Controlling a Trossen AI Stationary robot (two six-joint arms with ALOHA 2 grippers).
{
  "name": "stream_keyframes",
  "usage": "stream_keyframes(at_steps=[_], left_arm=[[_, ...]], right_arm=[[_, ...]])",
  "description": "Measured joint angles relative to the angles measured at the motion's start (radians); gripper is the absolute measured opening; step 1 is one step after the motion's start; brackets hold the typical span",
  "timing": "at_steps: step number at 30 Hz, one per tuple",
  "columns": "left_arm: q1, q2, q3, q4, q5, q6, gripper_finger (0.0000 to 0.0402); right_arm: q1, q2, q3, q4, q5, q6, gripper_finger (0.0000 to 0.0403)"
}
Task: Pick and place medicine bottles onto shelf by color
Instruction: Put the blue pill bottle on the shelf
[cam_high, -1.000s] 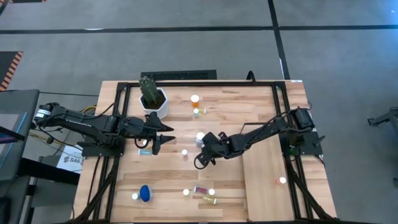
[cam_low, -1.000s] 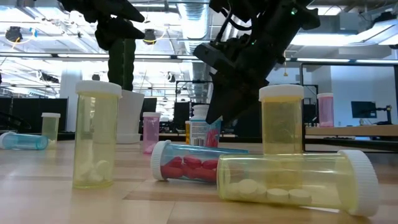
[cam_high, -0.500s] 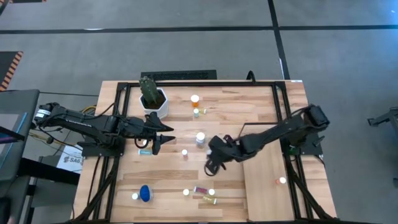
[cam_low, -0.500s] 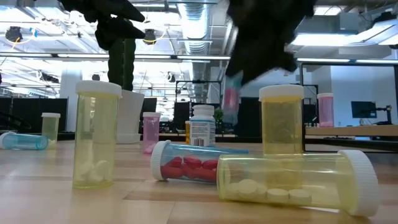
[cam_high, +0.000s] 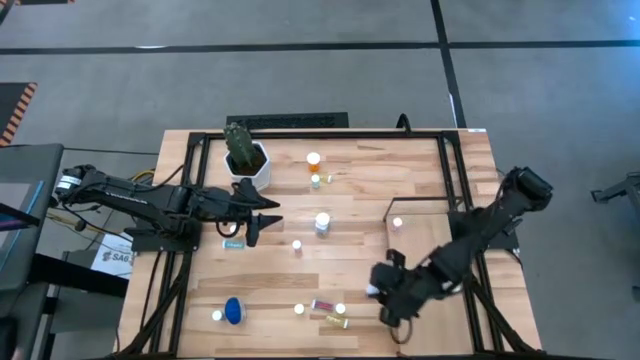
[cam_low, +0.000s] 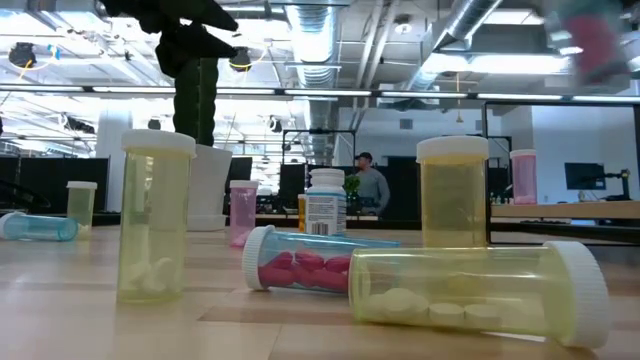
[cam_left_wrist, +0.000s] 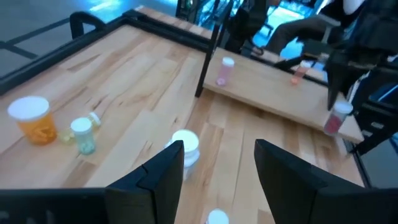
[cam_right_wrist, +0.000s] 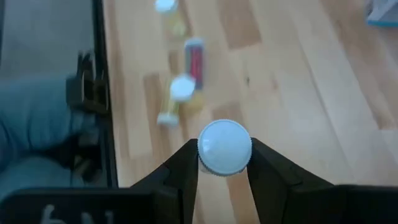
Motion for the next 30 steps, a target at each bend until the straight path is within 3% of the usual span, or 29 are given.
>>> stream_keyframes(at_steps=[12,21,30], left_arm=[[0.0,0.0,0.0,0.079,-0.003,0.004,0.0183],[0.0,0.0,0.0,0.083,-0.08,0.051,0.0183],[0.0,0.0,0.0,0.093,-0.107,0.101,0.0183]], right_arm=[[0.198,-0.002,-0.001,-0.249,0.069,0.424,0.0136],[0.292,0.011,-0.001,-0.365,0.135,0.801,0.0135],[0.325,0.03,-0.003,-0.49,0.168,0.761,0.0133]])
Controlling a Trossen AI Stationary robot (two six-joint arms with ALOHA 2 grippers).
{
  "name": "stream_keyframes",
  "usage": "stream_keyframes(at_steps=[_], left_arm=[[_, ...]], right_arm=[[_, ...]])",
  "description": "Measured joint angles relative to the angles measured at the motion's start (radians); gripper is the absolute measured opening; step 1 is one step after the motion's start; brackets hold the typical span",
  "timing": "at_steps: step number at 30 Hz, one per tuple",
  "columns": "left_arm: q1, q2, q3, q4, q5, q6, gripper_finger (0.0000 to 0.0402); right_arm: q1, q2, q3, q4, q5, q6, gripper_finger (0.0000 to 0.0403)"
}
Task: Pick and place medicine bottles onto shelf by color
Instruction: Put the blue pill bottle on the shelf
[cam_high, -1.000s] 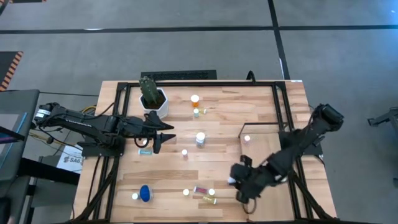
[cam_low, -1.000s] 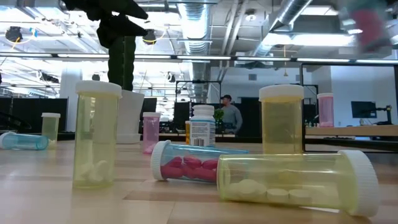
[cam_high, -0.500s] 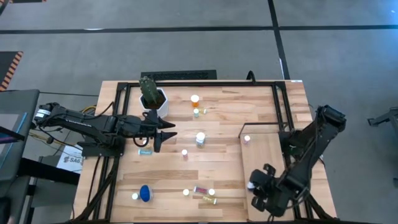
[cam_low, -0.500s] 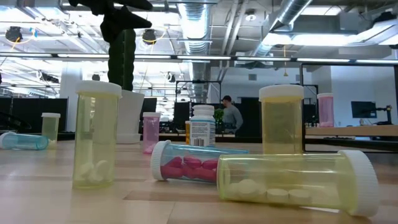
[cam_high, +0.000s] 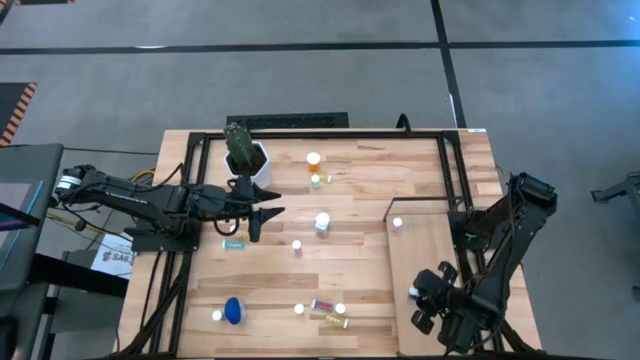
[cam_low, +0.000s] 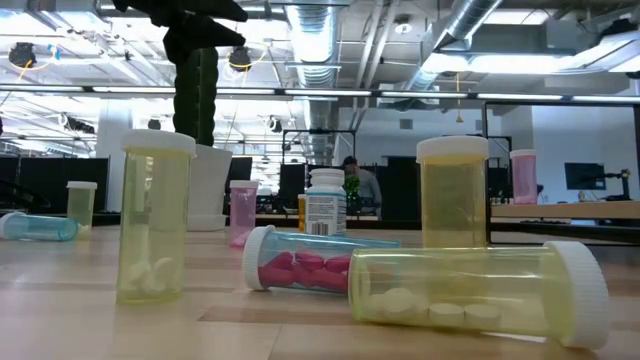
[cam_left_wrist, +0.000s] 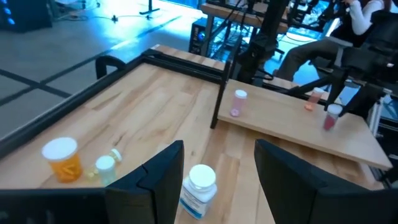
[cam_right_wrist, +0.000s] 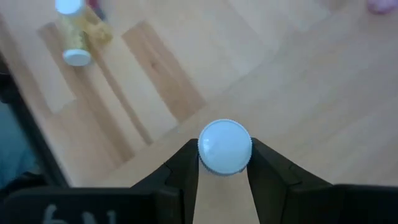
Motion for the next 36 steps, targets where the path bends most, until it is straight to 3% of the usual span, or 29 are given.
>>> stream_keyframes(at_steps=[10,16,23,29,36], left_arm=[[0.0,0.0,0.0,0.003,-0.044,0.001,0.0183],[0.0,0.0,0.0,0.004,-0.076,0.002,0.0183],[0.0,0.0,0.0,0.004,-0.077,0.016,0.0183],[0.0,0.0,0.0,-0.005,-0.077,0.016,0.0183],[0.0,0.0,0.0,-0.011,-0.077,0.017,0.0183]], right_arm=[[-0.02,0.002,-0.006,-0.077,0.014,0.0,0.0136],[-0.095,0.002,-0.042,-0.093,0.034,0.086,0.0136],[-0.203,0.002,-0.044,-0.262,0.068,0.224,0.0138],[-0.276,0.002,-0.045,-0.38,0.068,0.232,0.0138],[-0.329,0.001,-0.142,-0.366,0.06,0.215,0.0137]])
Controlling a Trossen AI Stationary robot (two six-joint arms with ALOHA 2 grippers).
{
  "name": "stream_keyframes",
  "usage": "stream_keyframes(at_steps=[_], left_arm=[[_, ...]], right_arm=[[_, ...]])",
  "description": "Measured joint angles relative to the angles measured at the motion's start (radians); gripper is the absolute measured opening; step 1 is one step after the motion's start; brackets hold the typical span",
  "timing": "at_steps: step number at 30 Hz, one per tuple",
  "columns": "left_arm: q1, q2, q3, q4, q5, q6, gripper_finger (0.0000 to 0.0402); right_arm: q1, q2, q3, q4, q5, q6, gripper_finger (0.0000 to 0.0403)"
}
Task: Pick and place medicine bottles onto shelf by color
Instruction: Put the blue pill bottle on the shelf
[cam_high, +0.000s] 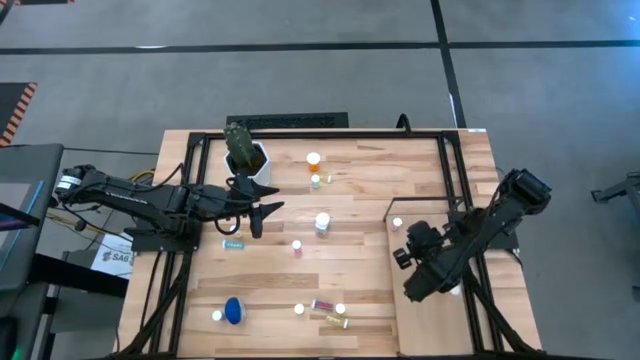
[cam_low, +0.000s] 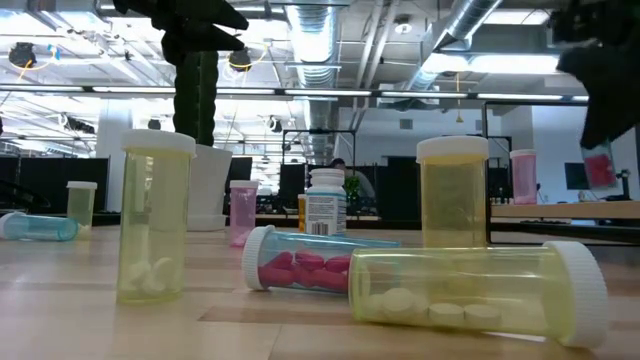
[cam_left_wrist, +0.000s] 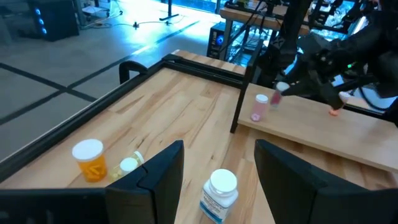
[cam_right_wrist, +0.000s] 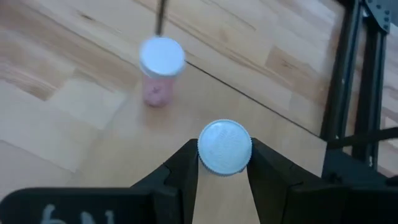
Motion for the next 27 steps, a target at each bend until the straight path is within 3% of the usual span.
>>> stream_keyframes(at_steps=[8,18,27], left_arm=[[0.003,0.0,0.0,-0.008,-0.002,0.0,0.0183],[0.004,0.0,0.0,-0.008,-0.021,0.01,0.0183],[0.004,0.0,0.0,-0.052,-0.012,0.017,0.0183]], right_arm=[[-0.008,-0.006,-0.053,0.018,0.001,0.019,0.0137],[-0.096,-0.006,-0.055,0.082,0.002,0.04,0.0136],[-0.164,-0.122,-0.054,0.086,-0.099,-0.13,0.0136]])
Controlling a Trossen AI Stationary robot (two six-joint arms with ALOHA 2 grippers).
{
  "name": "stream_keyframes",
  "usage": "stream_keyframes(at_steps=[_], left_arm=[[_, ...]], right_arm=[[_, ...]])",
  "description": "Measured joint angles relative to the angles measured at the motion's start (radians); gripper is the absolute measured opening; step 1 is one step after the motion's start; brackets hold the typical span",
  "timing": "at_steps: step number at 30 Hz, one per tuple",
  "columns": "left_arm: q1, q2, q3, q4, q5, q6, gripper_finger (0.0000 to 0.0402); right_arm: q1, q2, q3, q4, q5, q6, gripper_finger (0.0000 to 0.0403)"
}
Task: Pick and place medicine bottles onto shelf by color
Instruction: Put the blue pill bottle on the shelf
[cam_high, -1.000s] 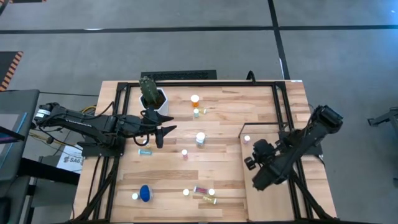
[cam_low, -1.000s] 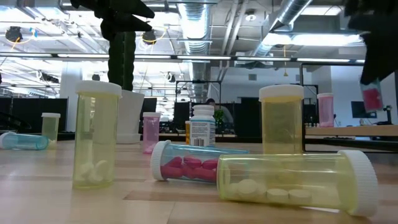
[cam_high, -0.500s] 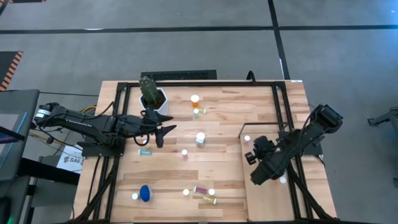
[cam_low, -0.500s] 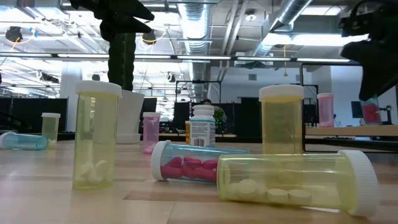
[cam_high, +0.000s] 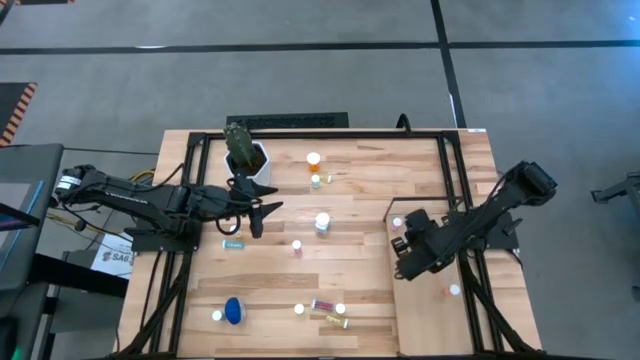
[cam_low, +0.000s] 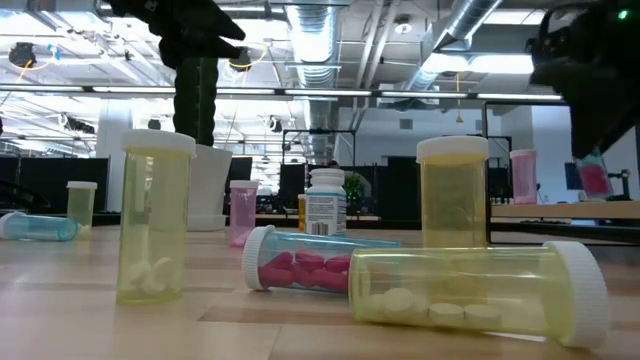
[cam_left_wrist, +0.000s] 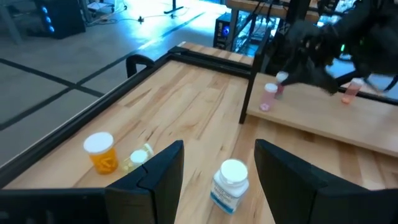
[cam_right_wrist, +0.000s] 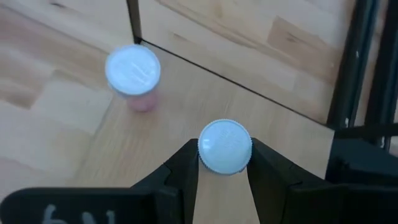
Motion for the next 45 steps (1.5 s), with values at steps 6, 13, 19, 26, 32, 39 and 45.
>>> stream_keyframes(at_steps=[6,13,19,26,32,39,45], left_arm=[[0.0,0.0,0.0,-0.017,-0.003,-0.008,0.0183],[0.0,0.0,0.0,-0.027,-0.005,-0.008,0.0183],[-0.001,0.0,0.0,-0.026,-0.005,-0.009,0.0183],[-0.001,0.0,0.0,-0.024,-0.007,-0.026,0.0183],[-0.001,0.0,0.0,-0.015,-0.013,-0.032,0.0183],[-0.001,0.0,0.0,-0.016,-0.018,-0.036,0.0183],[-0.001,0.0,0.0,-0.016,-0.024,-0.035,0.0183]], right_arm=[[0.004,-0.187,0.0,-0.022,0.041,-0.101,0.0136],[0.086,-0.296,0.0,0.049,0.186,-0.281,0.0136],[0.152,-0.297,-0.081,0.077,0.195,-0.296,0.0136],[0.243,-0.304,-0.225,0.145,0.163,-0.145,0.0137],[0.264,-0.323,-0.314,0.222,0.212,-0.068,0.0137],[0.213,-0.321,-0.342,0.258,0.269,-0.061,0.0137],[0.137,-0.321,-0.342,0.28,0.27,-0.07,0.0137]])
